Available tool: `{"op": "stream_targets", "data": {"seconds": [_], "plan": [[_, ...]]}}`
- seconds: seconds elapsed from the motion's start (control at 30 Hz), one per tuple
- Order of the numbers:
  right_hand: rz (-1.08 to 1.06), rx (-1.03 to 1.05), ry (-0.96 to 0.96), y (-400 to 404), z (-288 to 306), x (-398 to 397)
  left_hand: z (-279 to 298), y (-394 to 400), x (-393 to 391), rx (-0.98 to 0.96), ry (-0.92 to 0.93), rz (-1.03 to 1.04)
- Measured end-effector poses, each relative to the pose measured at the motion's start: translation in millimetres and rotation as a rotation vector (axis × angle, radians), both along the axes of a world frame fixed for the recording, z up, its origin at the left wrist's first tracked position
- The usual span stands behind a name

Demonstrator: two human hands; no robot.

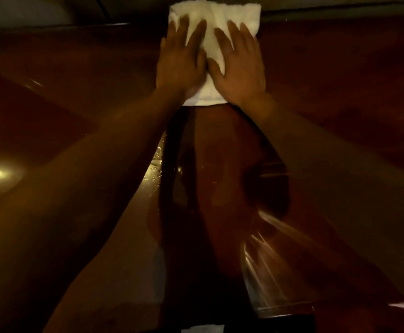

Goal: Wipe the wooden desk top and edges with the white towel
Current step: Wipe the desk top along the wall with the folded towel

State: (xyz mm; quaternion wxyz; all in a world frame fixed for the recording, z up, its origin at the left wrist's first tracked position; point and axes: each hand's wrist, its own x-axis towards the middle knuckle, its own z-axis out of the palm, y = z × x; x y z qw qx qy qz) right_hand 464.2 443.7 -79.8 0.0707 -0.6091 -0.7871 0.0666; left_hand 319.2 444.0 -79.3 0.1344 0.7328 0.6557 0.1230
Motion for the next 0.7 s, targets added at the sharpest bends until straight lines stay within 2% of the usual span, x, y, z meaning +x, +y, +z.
{"op": "stream_targets", "data": {"seconds": [0.4, 0.7], "plan": [[-0.132, 0.001, 0.055, -141, 9, -38, 7, -127, -35, -0.044, 0.022, -0.123], [-0.21, -0.078, 0.051, -258, 17, -75, 12, -243, -71, -0.082, 0.008, -0.186]]}}
